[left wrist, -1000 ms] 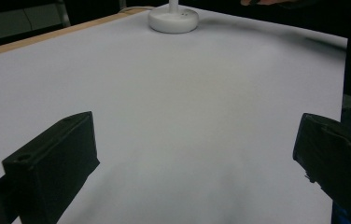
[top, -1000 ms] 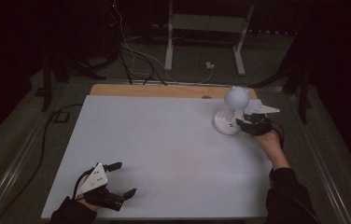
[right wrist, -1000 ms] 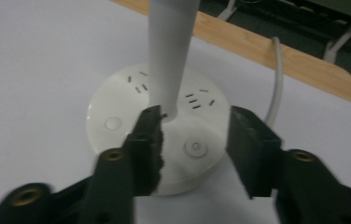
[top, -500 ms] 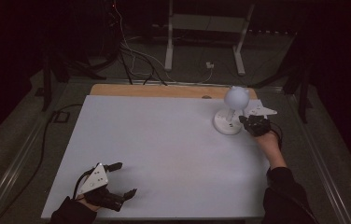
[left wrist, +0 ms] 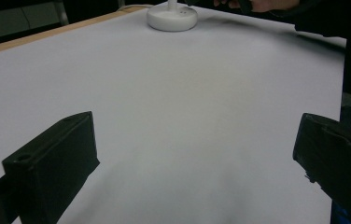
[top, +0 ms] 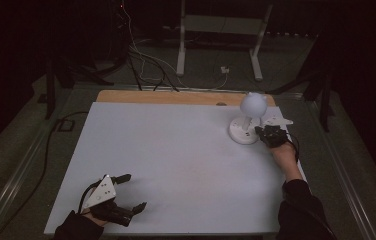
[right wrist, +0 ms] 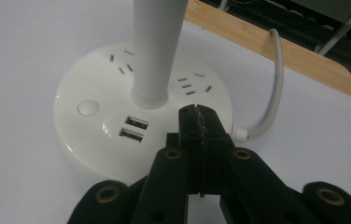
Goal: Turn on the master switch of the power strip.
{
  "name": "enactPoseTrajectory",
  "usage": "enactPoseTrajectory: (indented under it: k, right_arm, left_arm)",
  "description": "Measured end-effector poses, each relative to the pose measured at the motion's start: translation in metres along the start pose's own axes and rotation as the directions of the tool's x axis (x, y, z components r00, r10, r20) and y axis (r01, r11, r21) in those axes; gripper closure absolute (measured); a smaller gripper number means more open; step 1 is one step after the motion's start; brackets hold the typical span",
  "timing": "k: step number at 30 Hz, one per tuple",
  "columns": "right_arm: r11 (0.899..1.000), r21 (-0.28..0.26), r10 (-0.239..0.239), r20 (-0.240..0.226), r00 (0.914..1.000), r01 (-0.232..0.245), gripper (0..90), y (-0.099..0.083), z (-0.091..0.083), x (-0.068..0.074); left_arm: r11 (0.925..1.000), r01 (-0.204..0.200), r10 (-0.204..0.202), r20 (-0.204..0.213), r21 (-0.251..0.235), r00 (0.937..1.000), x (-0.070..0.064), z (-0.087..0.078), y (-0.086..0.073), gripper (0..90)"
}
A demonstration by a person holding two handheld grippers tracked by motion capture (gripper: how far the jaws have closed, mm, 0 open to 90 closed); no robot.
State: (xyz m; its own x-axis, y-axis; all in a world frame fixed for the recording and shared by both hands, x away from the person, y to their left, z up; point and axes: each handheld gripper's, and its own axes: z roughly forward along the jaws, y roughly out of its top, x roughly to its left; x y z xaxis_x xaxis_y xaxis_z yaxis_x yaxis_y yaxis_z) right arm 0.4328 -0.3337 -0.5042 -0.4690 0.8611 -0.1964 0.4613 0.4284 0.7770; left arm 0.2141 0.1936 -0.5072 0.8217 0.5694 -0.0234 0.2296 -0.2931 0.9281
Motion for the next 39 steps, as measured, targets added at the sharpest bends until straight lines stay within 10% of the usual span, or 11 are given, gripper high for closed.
enactPoseTrajectory:
  k: [39]
  right_arm:
    - [0.996, -0.007, 0.091, 0.013, 0.9958, -0.090, 90.0, -0.0001, 0.0082, 0.0066]
  left_arm:
    - [0.9999, -0.004, 0.004, 0.001, 0.009, 1.0000, -0.0011, 0.0011, -0.0004, 0.3]
